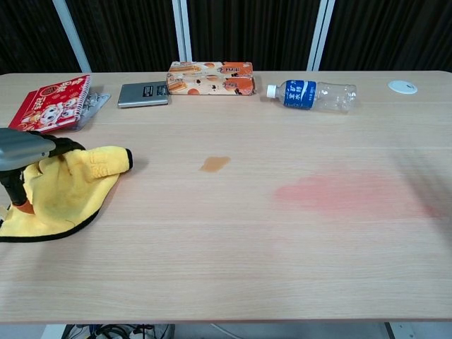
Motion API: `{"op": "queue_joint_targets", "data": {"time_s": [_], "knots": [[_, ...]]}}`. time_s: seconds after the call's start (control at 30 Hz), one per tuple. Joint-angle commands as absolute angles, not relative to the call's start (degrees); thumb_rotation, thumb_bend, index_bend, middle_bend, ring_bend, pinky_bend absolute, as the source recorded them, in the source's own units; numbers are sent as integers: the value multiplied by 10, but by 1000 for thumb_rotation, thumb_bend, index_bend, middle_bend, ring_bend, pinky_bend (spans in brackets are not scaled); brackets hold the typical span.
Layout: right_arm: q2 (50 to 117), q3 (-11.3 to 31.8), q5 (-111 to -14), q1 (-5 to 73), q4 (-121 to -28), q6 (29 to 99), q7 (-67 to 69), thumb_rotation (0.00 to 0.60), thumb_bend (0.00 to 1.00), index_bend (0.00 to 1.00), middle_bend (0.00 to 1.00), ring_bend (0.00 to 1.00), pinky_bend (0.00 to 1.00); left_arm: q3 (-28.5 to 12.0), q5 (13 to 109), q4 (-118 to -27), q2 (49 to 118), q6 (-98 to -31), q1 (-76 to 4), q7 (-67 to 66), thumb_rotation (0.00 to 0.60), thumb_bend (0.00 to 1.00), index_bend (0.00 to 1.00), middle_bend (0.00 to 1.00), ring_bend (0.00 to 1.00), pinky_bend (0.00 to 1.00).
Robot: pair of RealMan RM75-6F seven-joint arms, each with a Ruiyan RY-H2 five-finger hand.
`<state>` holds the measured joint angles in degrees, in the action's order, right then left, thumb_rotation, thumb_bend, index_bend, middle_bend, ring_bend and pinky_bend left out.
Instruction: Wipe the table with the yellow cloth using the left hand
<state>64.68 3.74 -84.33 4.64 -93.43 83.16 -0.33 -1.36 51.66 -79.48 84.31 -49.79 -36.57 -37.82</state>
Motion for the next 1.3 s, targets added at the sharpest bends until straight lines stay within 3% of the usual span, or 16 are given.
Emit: {"op": "queue_joint_targets", "data": {"time_s": [0.03,0.3,0.53,0.6,0.77,0.87,0.97,1.3], "knots": [[647,37,-843,46,-934,831,-3,600,235,131,0,0,212,-13,514,-793,845,-497,-368,-379,600,0,0,0,0,0],[646,37,-841,47,-935,829,-5,600,236,134,0,0,212,-10,509,-791,850,-495,-374,-381,600,0,0,0,0,10],[646,37,-839,46,-938,827,-4,600,236,140,0,0,212,-7,505,-789,852,-500,-377,-383,600,21,35,5,6,143],[645,37,-839,46,-939,827,-4,600,236,142,0,0,212,-7,506,-787,852,-501,-377,-383,600,90,119,62,56,238],[645,37,-837,47,-940,825,-3,600,236,143,0,0,212,-7,531,-777,860,-517,-374,-369,600,410,530,519,449,641],[645,37,-836,47,-941,824,-3,600,237,143,0,0,212,-8,563,-767,869,-537,-369,-350,600,495,704,686,602,775],[645,37,-835,47,-941,824,-4,600,238,143,0,0,212,-7,593,-751,881,-552,-365,-329,600,522,745,740,652,816],[645,38,-833,46,-942,824,-4,600,239,144,0,0,212,-25,643,-733,904,-564,-380,-306,600,527,754,748,658,821]]}}
